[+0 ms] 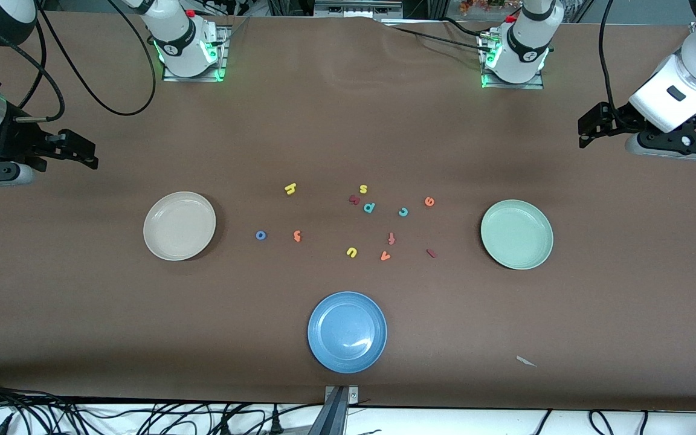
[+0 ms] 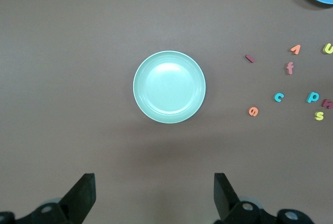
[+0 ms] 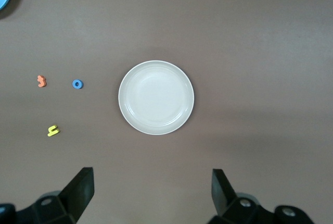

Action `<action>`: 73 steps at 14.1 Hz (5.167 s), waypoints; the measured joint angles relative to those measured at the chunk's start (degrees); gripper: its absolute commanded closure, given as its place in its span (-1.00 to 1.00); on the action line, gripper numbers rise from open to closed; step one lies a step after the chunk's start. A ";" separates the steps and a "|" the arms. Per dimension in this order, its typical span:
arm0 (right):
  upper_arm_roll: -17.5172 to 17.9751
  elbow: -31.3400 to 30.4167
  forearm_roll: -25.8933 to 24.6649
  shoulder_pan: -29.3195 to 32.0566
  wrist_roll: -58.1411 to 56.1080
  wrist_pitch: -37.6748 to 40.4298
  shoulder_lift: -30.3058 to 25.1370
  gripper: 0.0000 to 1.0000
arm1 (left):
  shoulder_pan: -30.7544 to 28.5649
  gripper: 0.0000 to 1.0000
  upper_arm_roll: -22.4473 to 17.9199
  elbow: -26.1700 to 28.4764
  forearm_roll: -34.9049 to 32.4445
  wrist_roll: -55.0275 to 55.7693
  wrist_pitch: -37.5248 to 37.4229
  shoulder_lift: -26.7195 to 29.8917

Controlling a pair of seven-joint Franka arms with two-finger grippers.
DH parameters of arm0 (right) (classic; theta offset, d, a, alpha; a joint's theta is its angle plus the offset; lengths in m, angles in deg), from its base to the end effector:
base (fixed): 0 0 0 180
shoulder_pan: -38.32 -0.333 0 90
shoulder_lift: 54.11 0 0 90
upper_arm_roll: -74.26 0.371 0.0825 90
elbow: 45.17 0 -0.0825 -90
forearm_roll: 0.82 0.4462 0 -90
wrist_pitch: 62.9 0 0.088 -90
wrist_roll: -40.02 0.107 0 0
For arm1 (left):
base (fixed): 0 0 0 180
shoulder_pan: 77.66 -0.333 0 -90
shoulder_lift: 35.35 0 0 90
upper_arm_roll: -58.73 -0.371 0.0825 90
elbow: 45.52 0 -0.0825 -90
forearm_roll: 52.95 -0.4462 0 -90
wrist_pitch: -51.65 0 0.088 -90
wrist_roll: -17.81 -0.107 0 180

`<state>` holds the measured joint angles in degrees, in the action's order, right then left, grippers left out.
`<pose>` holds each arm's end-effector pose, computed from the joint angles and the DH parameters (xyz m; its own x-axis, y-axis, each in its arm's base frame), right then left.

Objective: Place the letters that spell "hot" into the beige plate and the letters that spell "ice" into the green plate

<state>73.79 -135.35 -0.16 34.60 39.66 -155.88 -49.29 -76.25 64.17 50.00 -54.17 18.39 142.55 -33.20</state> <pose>0.6481 0.0382 0.6290 0.9974 0.0623 -0.0352 0.0620 -0.9980 -0.0110 0.5980 -0.0707 0.6522 0.9931 -0.1092 -0.0430 -0.1104 -0.9936 -0.0252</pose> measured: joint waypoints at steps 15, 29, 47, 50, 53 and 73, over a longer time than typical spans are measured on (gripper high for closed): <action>-0.05 0.00 -0.28 0.00 0.00 0.11 0.00 -1.00 | -0.13 -1.00 -0.05 0.00 0.00 0.00 -0.12 0.00; 0.15 -0.06 -0.28 -0.29 2.38 0.11 0.01 -1.00 | -0.13 -1.00 -0.04 0.00 0.00 0.00 -0.19 0.00; 0.57 -2.05 -0.28 -0.50 2.51 -1.23 0.28 -1.00 | 8.65 -1.00 4.02 -6.69 2.58 -0.03 6.97 -21.37; 0.91 -2.45 -0.28 -0.94 5.69 -2.71 0.51 -1.00 | 9.37 -1.00 4.05 -7.06 2.61 1.68 11.17 -26.37; 1.54 -2.87 -0.28 -3.84 10.30 -3.50 1.31 -1.00 | 11.59 -1.00 4.10 -7.22 2.62 8.79 14.72 -30.22; 1.91 -11.06 -0.27 -15.13 20.73 -27.47 16.86 -1.00 | 15.01 -0.22 2.81 -10.75 2.61 41.43 35.16 -48.68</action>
<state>75.70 -146.41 -0.43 19.47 60.39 -183.36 -32.43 -61.25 66.98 39.25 -51.57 59.82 177.72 -81.88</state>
